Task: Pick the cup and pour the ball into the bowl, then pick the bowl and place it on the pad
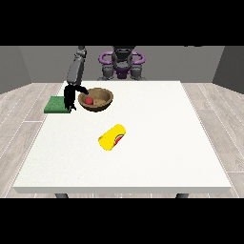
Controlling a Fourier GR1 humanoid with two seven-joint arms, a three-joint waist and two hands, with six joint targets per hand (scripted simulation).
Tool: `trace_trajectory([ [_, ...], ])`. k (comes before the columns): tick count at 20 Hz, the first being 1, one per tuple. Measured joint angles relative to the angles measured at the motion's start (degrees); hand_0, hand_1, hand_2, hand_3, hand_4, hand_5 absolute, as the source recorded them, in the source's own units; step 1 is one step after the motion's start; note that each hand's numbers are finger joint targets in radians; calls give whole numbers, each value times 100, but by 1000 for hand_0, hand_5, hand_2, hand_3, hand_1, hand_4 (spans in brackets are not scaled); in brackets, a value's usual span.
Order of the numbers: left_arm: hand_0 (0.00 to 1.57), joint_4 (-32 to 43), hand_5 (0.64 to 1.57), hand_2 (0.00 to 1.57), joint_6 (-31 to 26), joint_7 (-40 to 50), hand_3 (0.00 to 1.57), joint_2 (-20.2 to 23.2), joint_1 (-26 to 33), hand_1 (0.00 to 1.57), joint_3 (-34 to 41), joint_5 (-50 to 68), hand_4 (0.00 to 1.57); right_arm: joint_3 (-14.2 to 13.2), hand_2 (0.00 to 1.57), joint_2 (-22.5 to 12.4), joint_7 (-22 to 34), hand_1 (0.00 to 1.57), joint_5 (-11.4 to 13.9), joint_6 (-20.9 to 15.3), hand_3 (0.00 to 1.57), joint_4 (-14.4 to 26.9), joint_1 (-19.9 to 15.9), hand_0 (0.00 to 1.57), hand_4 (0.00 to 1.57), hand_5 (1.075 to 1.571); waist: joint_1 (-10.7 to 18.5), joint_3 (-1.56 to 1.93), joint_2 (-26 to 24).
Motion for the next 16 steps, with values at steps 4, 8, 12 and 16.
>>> trace_trajectory([
  [4,0,50,1540,0,-8,116,0,20,-193,0,-35,43,0,96,0,115,146,0,231,-423,0,-133,-58,0,434,1569,28,-12,22],
  [8,0,72,1540,0,-68,191,0,17,-291,0,-80,86,0,201,0,378,327,0,361,-836,0,-123,-232,0,423,1570,211,44,62],
  [12,0,83,1533,0,-129,281,0,188,-500,0,-31,157,0,219,1208,532,217,1319,417,-1079,0,-242,-211,1319,475,1521,286,13,141],
  [16,0,109,1546,0,-231,339,0,262,-514,0,12,244,0,269,1571,493,198,1571,656,-1420,1571,-342,-28,1571,1178,1417,410,-16,113],
])
